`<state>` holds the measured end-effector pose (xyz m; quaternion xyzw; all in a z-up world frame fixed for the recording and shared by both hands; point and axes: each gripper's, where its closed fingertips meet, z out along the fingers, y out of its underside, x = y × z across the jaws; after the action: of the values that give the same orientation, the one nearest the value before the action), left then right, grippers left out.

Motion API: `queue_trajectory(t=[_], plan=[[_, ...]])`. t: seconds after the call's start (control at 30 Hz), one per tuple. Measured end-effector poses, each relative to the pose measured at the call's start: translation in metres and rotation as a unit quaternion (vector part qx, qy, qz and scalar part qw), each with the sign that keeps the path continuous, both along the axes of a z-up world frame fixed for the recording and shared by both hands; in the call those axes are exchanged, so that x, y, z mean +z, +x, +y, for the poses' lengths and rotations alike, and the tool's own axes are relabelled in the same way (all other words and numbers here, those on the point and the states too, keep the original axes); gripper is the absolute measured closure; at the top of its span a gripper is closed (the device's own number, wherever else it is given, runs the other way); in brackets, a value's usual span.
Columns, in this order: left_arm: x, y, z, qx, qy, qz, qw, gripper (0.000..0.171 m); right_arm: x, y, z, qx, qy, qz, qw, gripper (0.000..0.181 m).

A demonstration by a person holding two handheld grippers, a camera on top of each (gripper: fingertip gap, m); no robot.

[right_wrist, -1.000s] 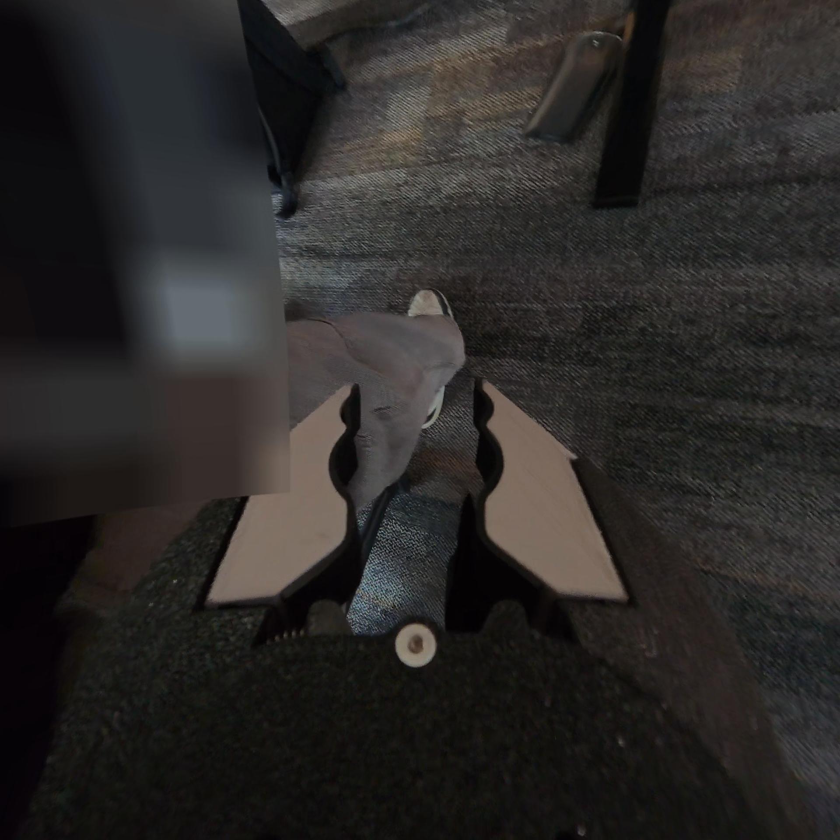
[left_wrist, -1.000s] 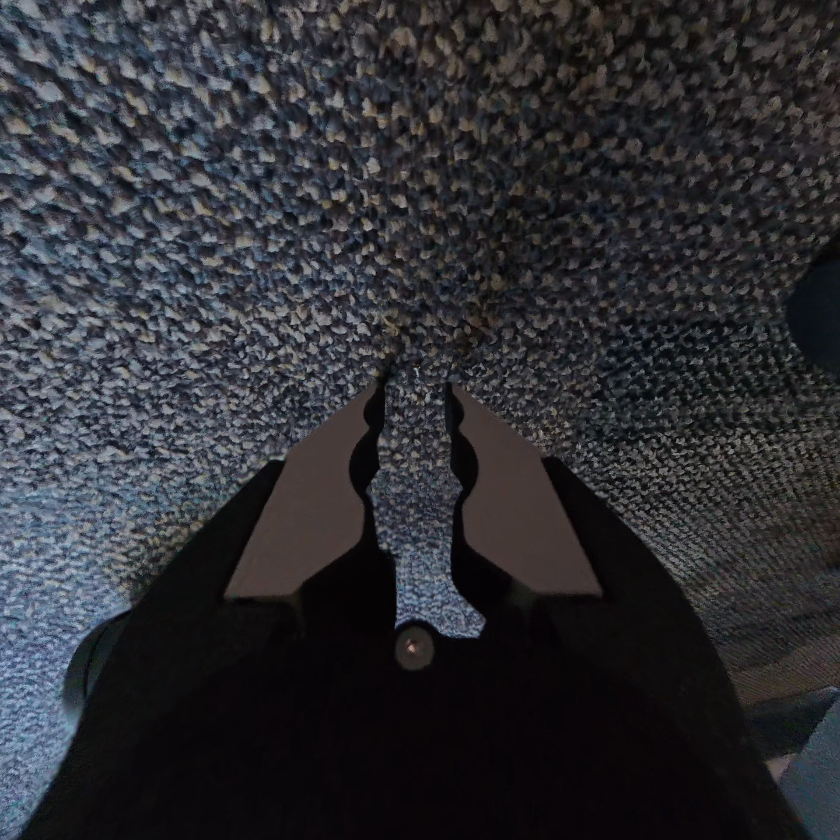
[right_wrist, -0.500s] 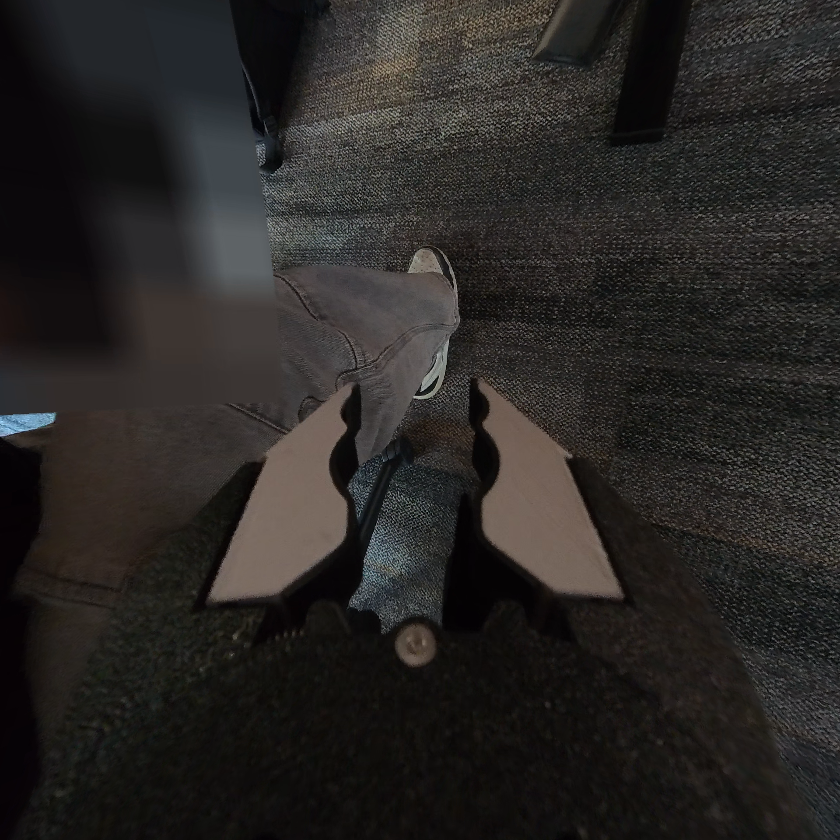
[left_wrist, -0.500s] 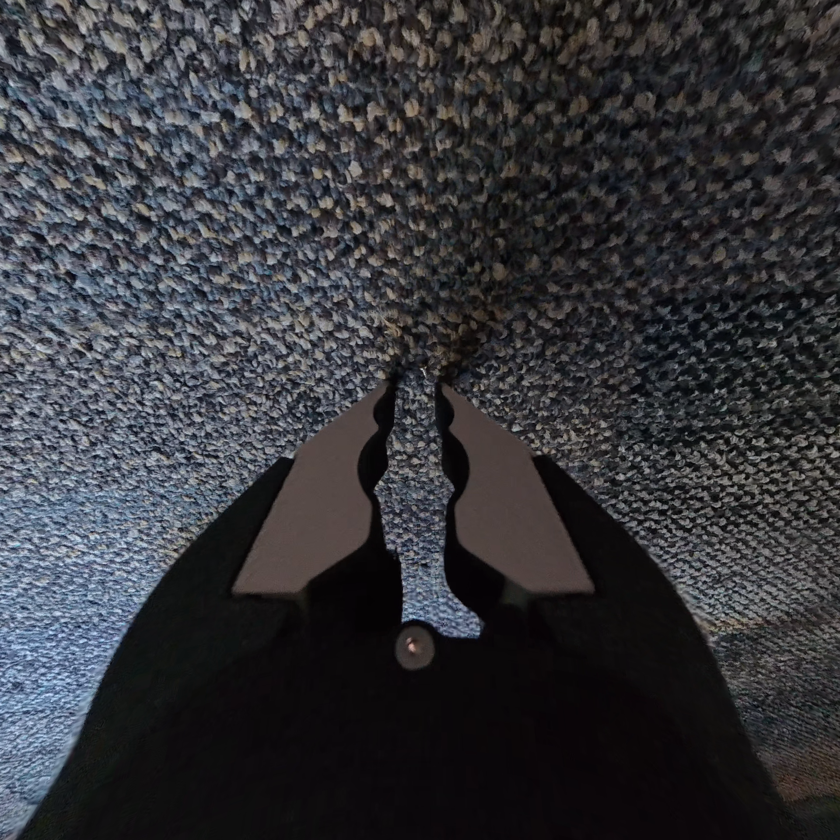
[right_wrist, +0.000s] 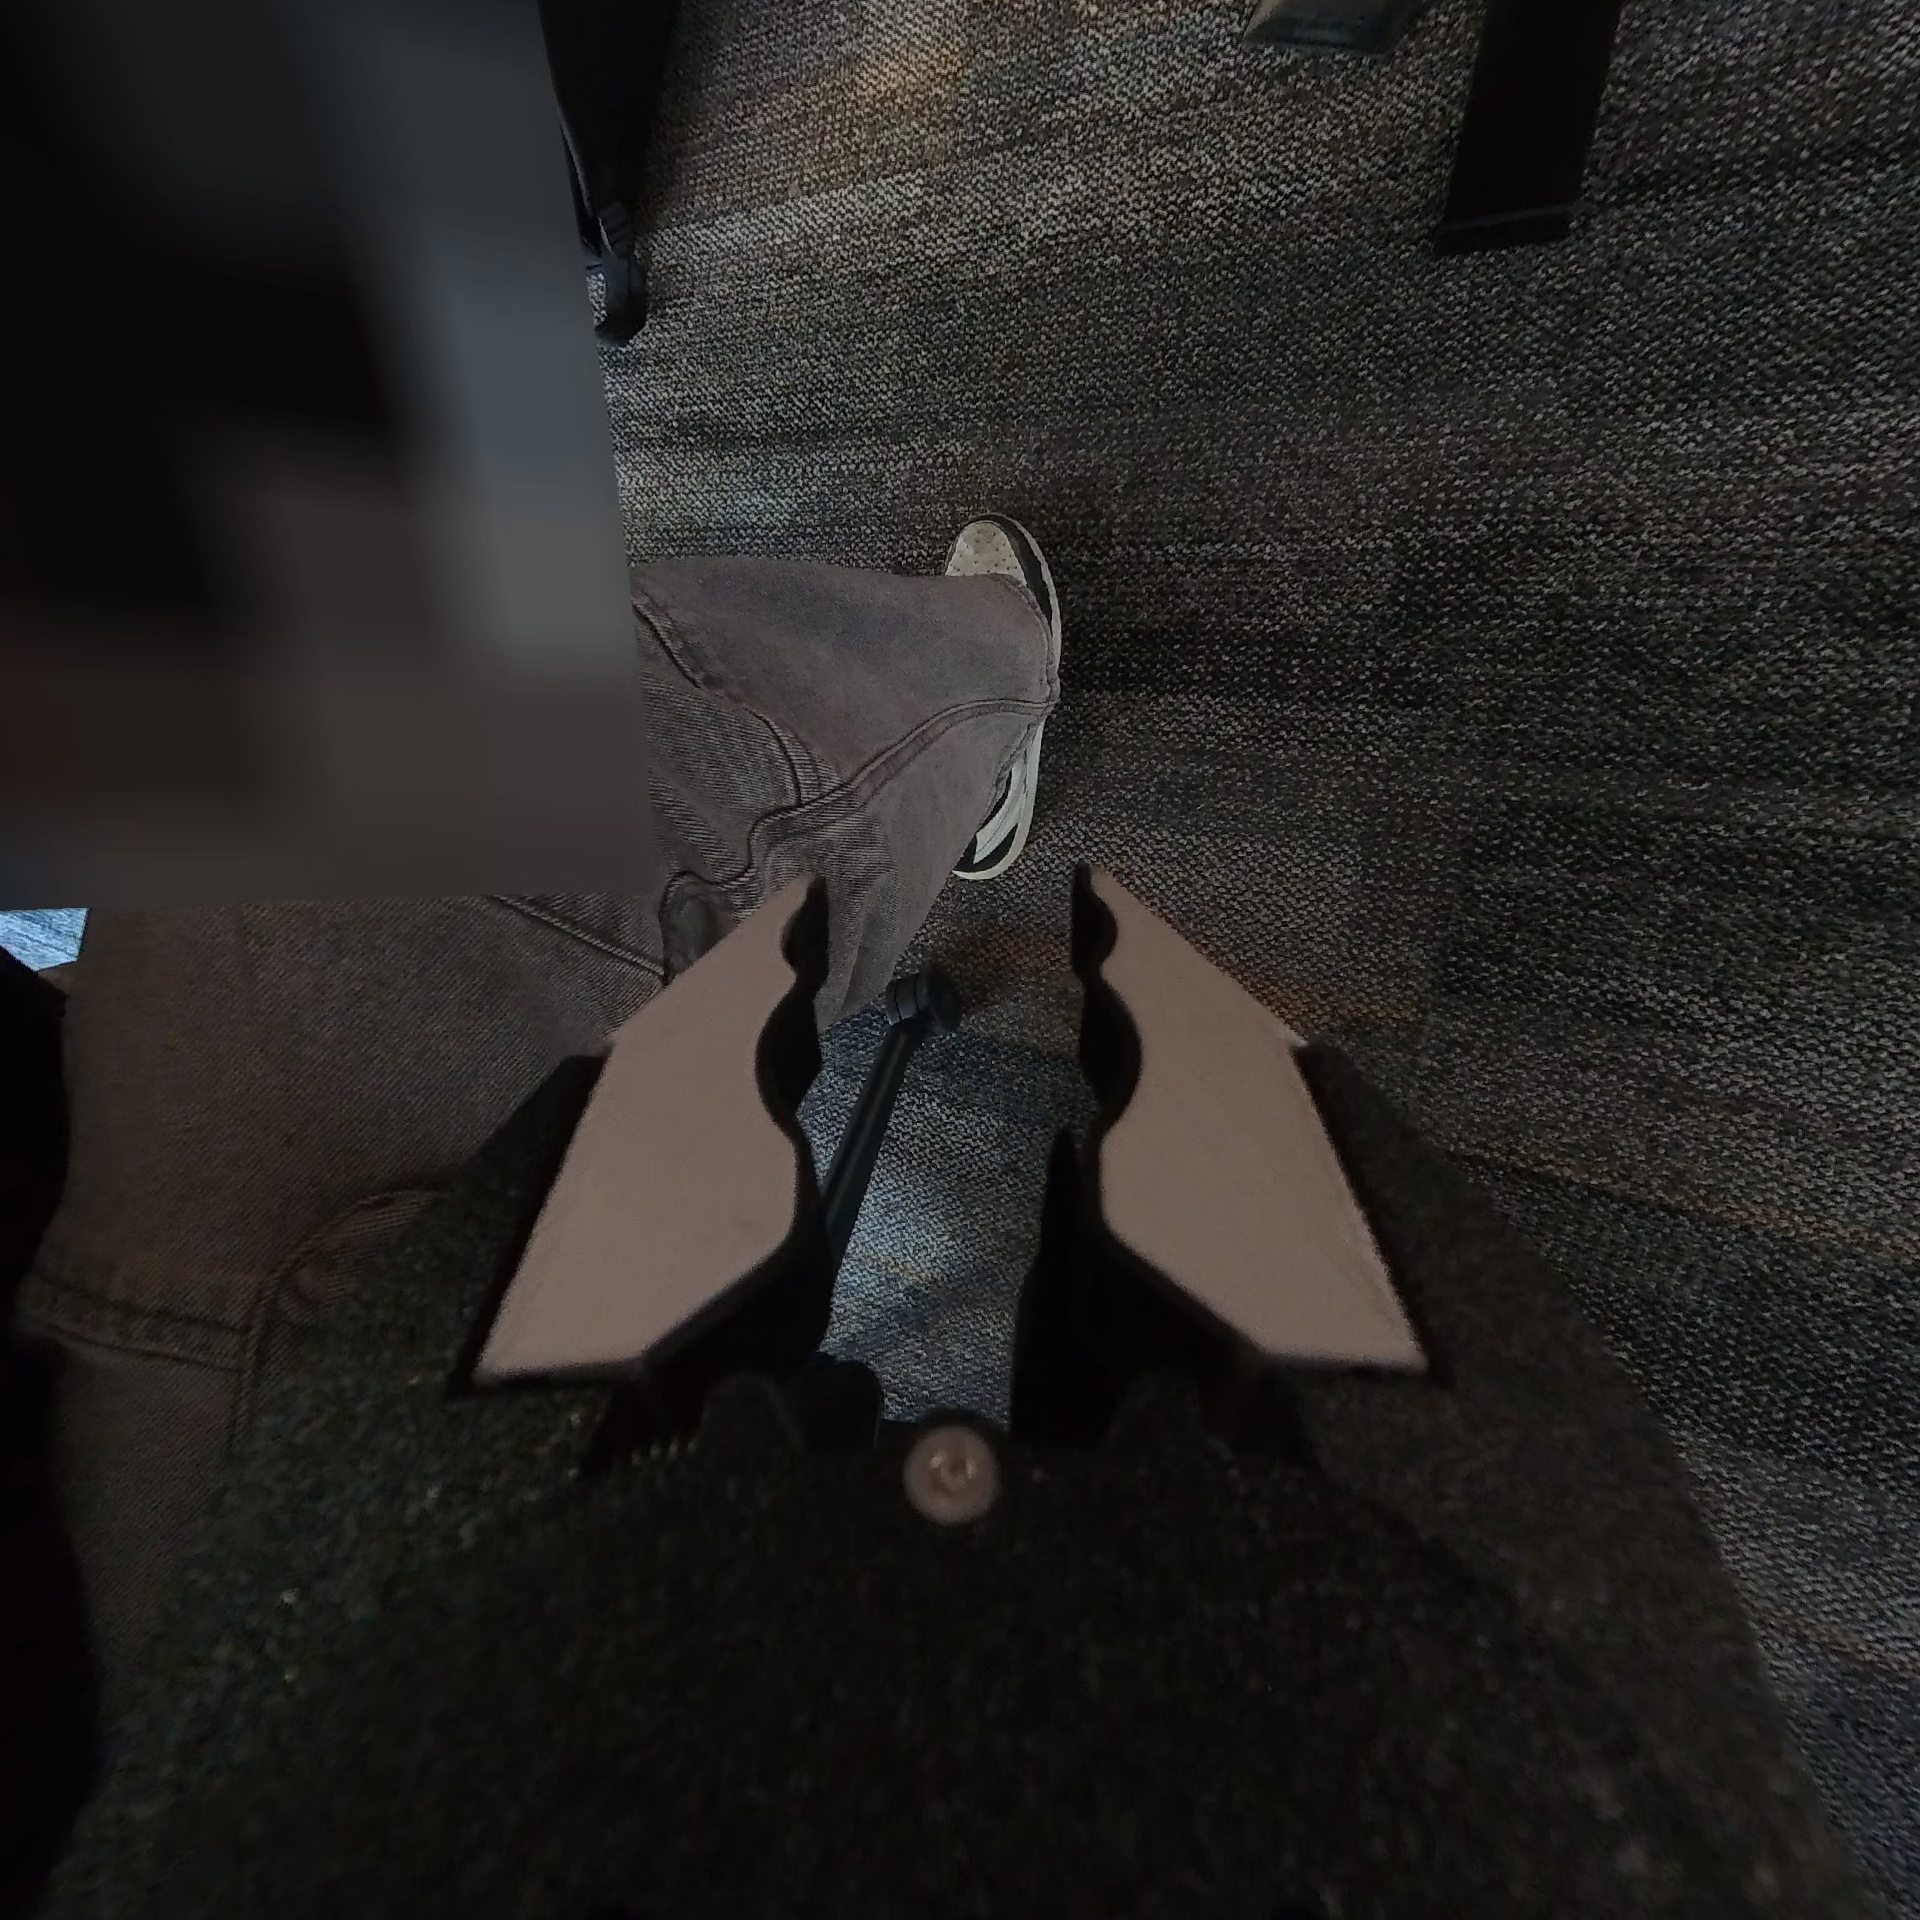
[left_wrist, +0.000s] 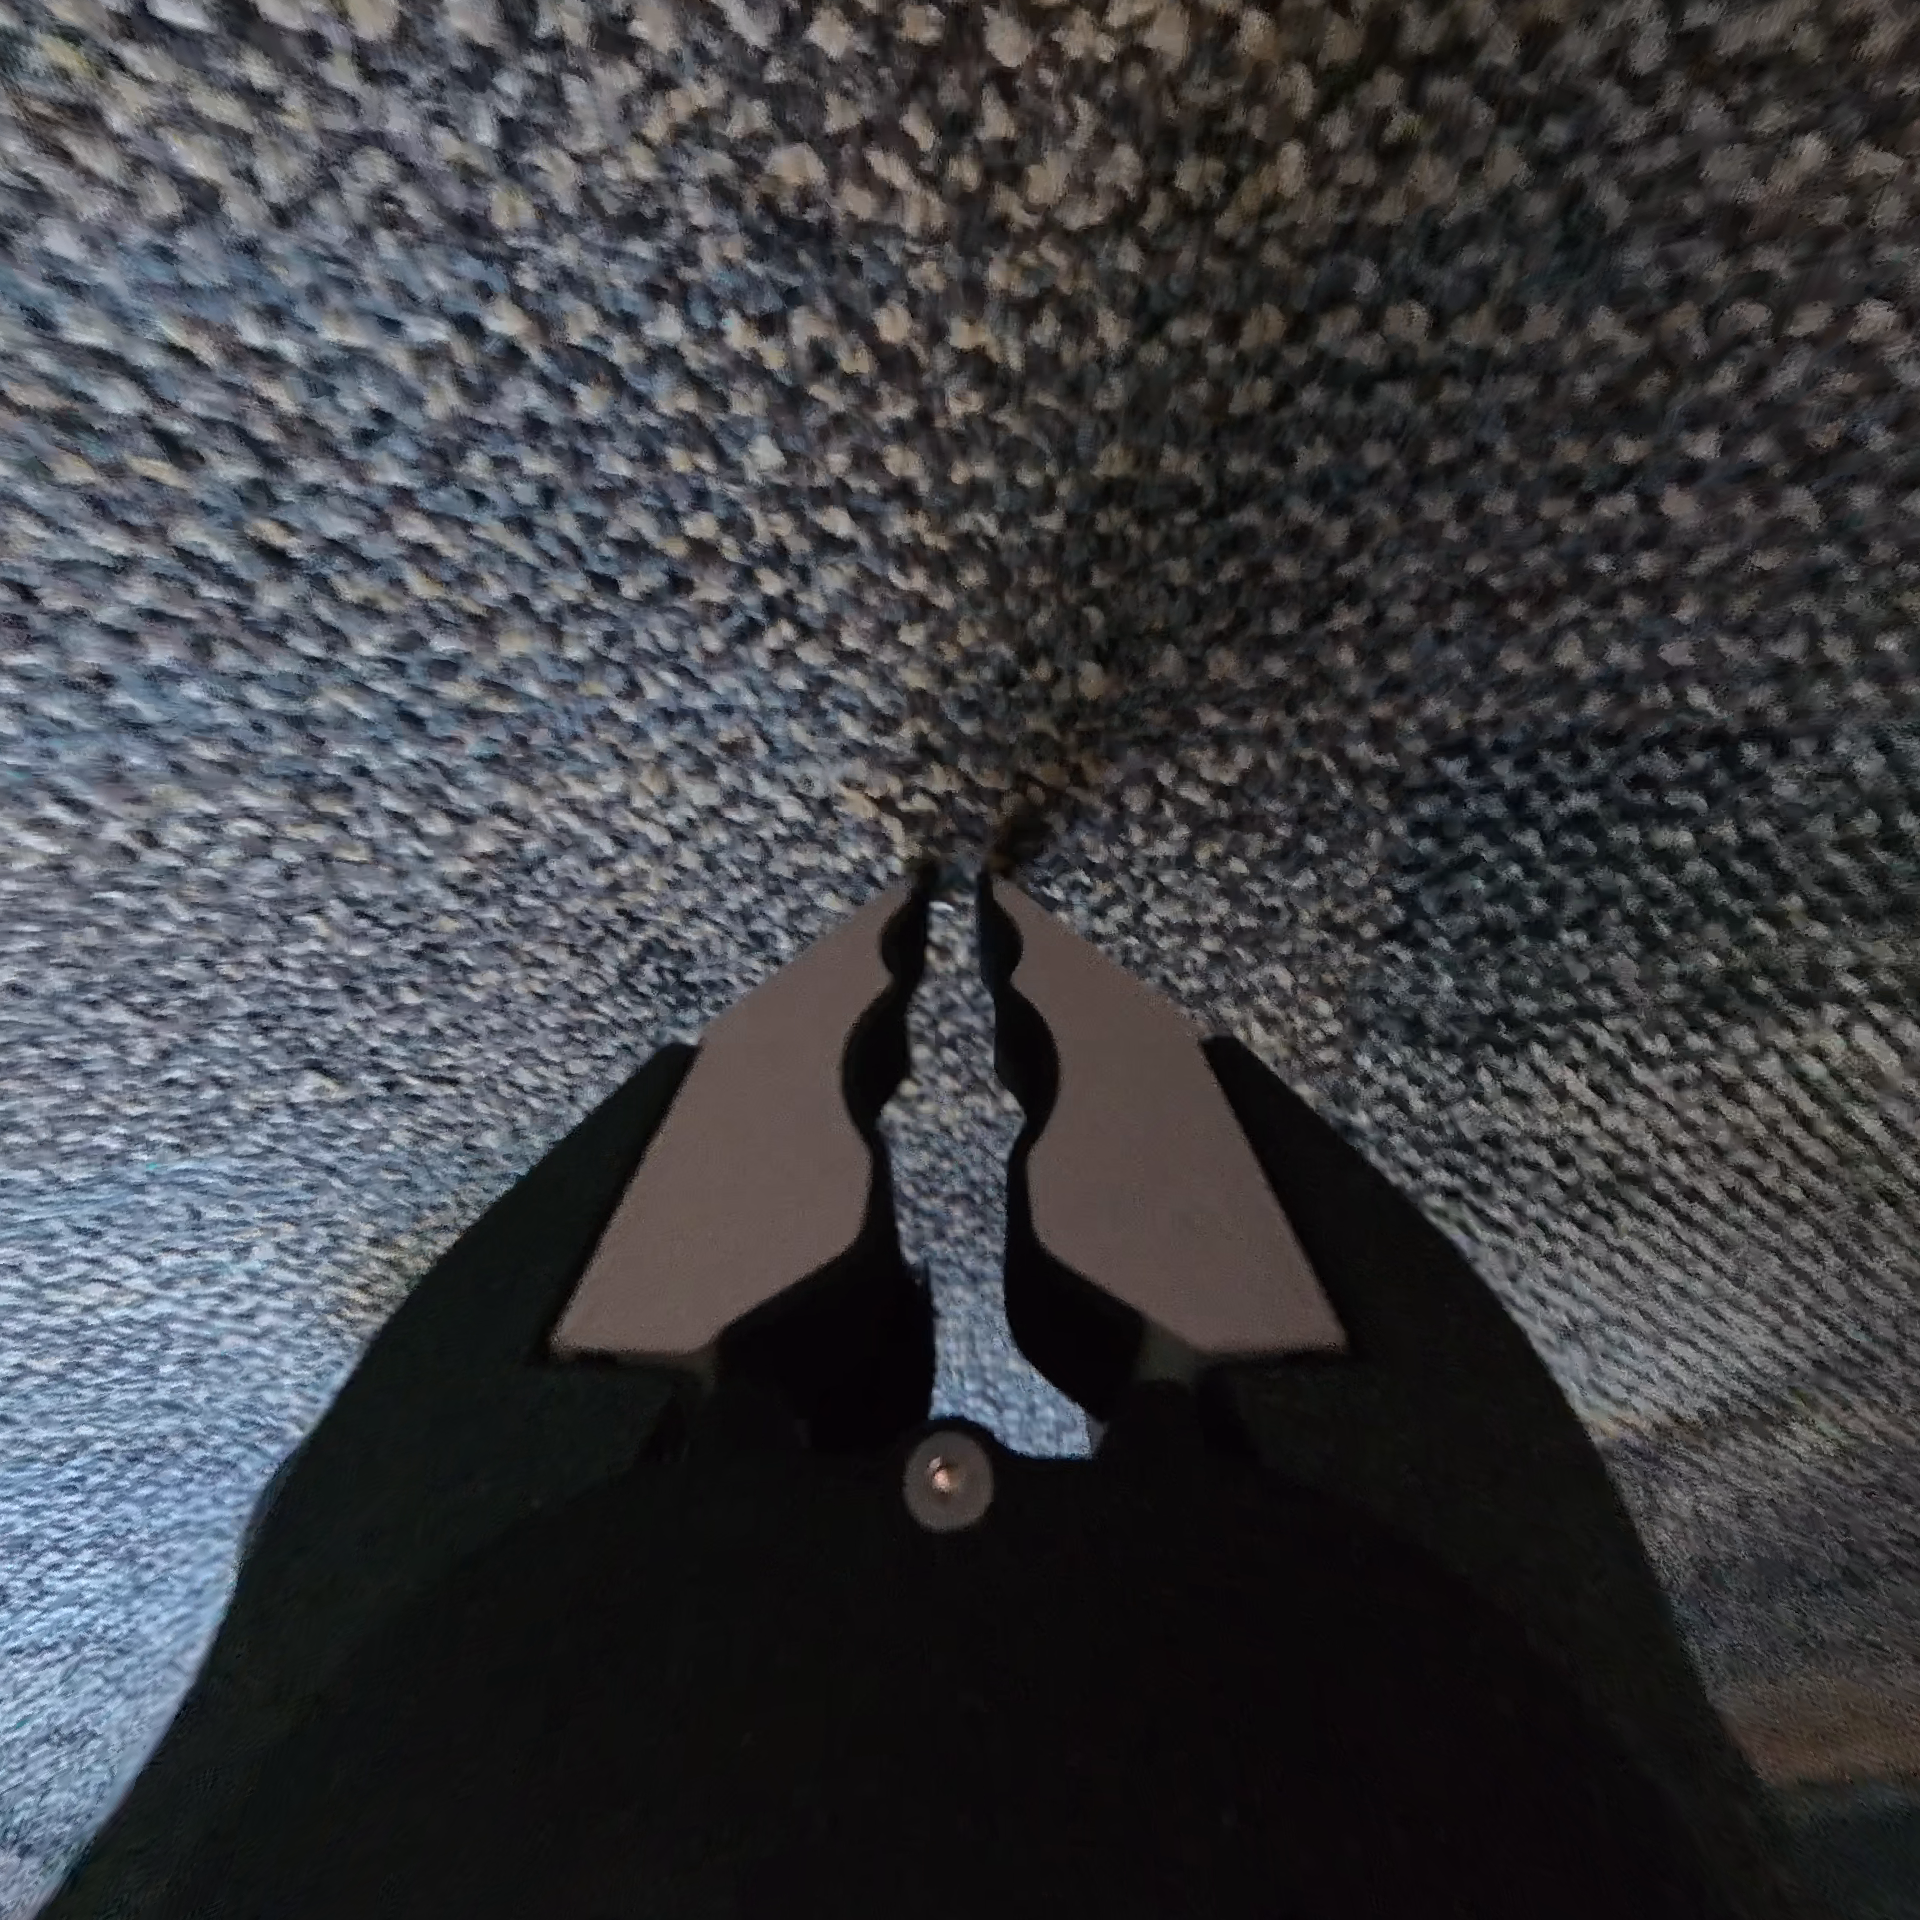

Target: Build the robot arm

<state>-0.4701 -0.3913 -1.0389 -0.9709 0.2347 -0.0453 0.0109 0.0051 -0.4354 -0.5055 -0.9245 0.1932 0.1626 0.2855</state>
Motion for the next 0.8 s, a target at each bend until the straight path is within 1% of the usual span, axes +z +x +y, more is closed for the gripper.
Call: queue_trajectory(t=[0.23,0.33,0.43,0.6,0.8], plan=[[0.0003,0.0002,-0.0005,-0.008,0.006,-0.003,1.0,0.165,-0.0041,-0.0028,-0.001,0.003,-0.007,0.008,1.0,0.135],[0.0016,0.0,-0.004,-0.012,0.0,-0.004,1.0,0.161,-0.0054,-0.0026,-0.0014,0.005,-0.011,0.006,1.0,0.135],[0.0004,0.0005,-0.0031,-0.034,0.006,-0.007,0.999,0.163,-0.0069,-0.0041,-0.001,0.005,-0.012,0.012,1.0,0.135],[0.0003,-0.0007,-0.0041,-0.129,0.022,-0.022,0.991,0.164,-0.0084,-0.0062,-0.0014,0.01,-0.015,0.013,1.0,0.135],[0.0002,-0.0009,-0.0032,-0.232,0.043,-0.058,0.97,0.166,-0.0098,-0.0073,-0.0023,0.012,-0.017,0.018,1.0,0.135]])
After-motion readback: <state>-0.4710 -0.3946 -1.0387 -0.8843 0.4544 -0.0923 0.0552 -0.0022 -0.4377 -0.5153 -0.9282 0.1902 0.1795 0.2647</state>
